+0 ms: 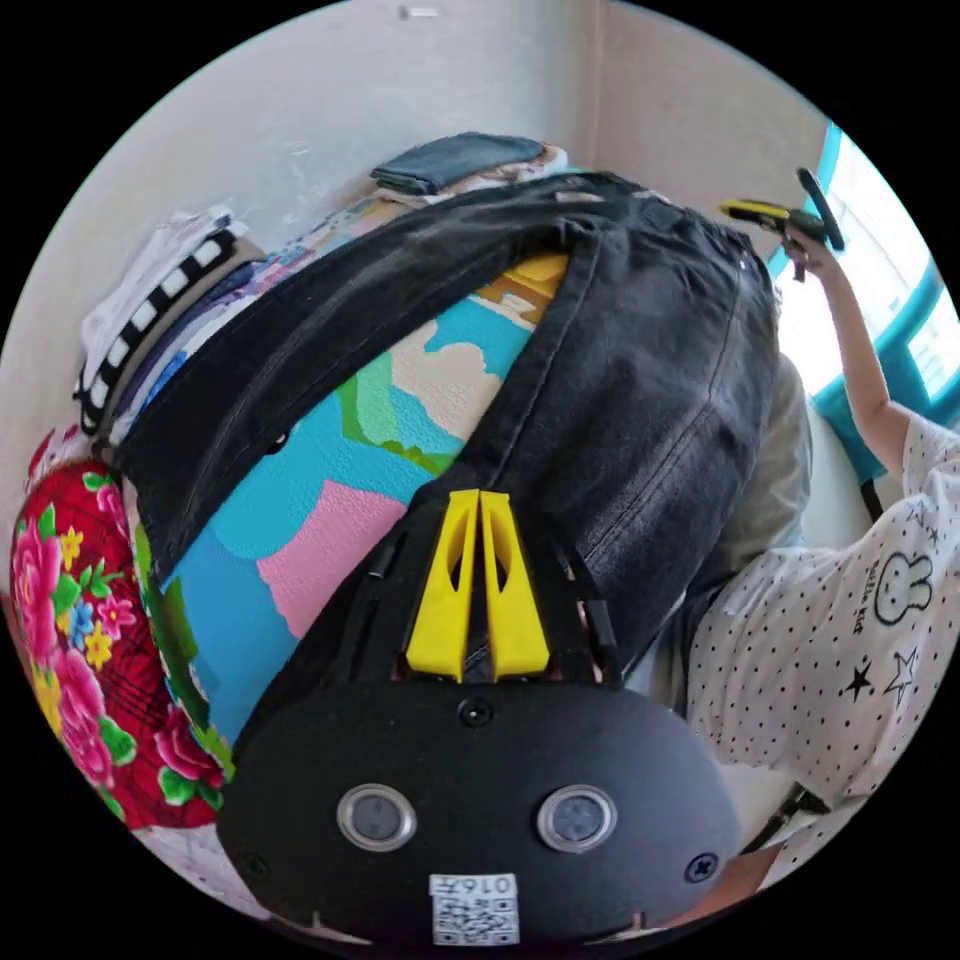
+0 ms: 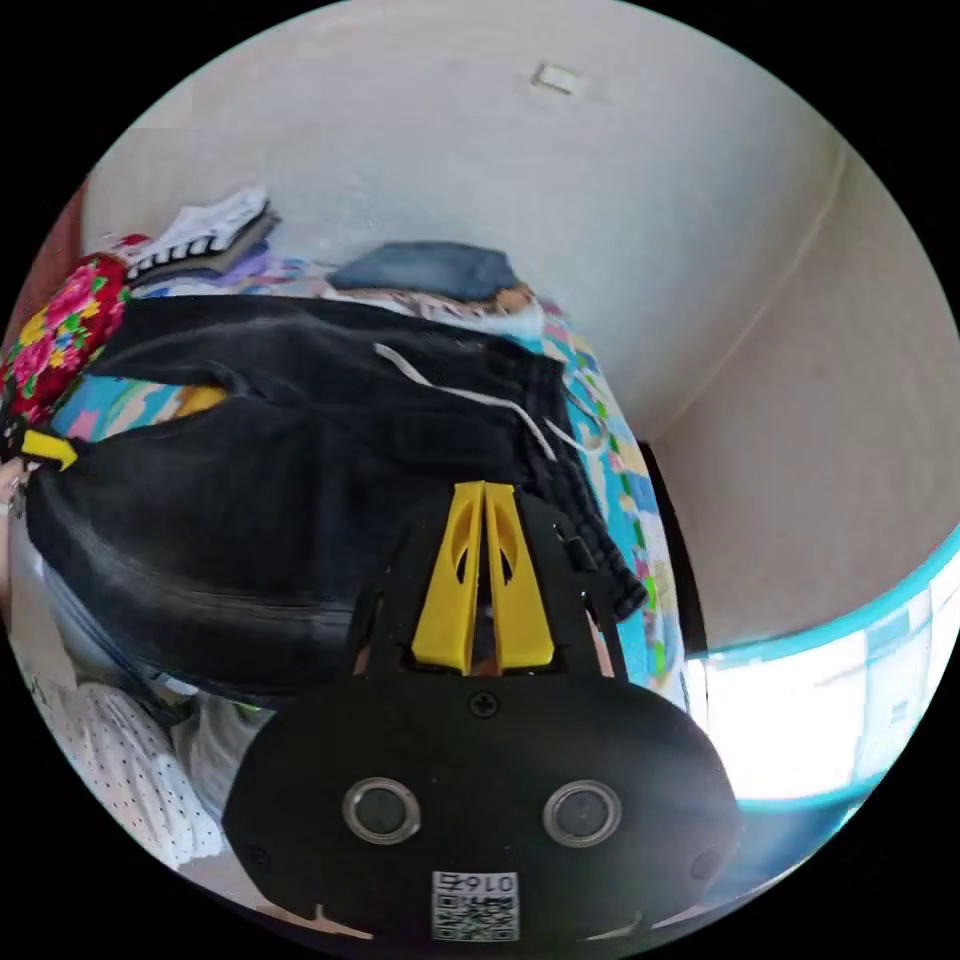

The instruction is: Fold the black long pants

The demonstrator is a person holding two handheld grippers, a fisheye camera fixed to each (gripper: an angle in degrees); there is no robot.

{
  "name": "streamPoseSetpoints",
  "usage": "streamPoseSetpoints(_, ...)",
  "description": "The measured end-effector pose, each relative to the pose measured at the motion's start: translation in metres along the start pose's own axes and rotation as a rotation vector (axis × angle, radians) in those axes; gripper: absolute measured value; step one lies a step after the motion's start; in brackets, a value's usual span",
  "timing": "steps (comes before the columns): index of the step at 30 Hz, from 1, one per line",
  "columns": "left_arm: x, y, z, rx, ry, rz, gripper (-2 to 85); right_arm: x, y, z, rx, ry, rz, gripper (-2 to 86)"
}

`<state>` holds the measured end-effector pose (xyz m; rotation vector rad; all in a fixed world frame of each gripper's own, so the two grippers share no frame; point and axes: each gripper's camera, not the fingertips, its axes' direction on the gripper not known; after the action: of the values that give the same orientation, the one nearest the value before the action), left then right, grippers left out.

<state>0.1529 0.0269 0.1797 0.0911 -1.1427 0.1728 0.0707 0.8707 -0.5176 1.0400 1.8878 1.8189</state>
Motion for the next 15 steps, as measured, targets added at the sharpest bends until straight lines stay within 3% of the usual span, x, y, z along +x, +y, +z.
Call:
streamPoseSetpoints(3,-0.03,0.035,-0.043,0.181,0.055,-0.167,-1.0,-0.105,-0.036,-0.039,0.163,-0.262,-0.216,4.2)
streamPoseSetpoints(7,-0.072,0.114,-0.089,0.305,-0.027,-0.463,-0.9,-0.278,-0.081,-0.043,0.18,-0.507,-0.587,9.0)
streamPoseSetpoints(11,-0.115,0.216,-0.128,0.255,-0.246,-0.79,-0.2,-0.401,-0.115,-0.026,0.132,-0.497,-0.736,8.8)
streamPoseSetpoints(15,-0.146,0.287,-0.151,0.158,-0.299,-0.961,2.0,-0.494,-0.136,-0.016,0.04,-0.548,-0.865,8.1)
